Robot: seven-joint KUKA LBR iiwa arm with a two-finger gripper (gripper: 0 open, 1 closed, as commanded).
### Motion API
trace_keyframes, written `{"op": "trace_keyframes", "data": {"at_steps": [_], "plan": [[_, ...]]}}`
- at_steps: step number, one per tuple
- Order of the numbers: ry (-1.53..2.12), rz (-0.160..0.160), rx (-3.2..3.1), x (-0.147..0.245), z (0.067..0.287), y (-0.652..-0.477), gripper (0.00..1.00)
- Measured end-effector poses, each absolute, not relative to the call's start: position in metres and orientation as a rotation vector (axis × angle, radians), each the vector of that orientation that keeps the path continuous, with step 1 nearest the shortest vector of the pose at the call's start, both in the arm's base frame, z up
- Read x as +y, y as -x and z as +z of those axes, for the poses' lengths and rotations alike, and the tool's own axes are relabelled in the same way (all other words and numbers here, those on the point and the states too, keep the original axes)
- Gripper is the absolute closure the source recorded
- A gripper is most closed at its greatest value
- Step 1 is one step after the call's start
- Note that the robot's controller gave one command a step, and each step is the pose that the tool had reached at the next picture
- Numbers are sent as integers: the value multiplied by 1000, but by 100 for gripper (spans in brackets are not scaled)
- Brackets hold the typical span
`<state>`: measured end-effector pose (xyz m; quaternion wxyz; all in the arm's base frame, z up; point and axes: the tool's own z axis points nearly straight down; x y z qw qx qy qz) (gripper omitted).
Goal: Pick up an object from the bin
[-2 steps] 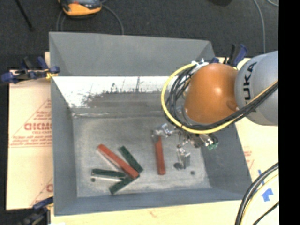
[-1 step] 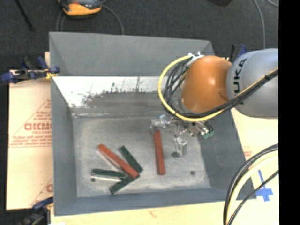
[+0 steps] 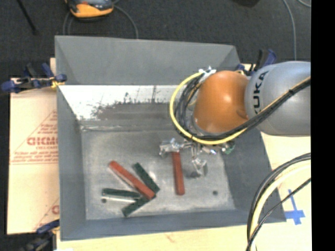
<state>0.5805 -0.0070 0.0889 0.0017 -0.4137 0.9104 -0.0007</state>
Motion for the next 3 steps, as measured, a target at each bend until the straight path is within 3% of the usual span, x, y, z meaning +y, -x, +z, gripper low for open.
{"op": "trace_keyframes", "data": {"at_steps": [1, 3], "plan": [[1023, -2, 2965, 9, 72, -584, 100], [1023, -1, 2965, 9, 74, -584, 100]]}}
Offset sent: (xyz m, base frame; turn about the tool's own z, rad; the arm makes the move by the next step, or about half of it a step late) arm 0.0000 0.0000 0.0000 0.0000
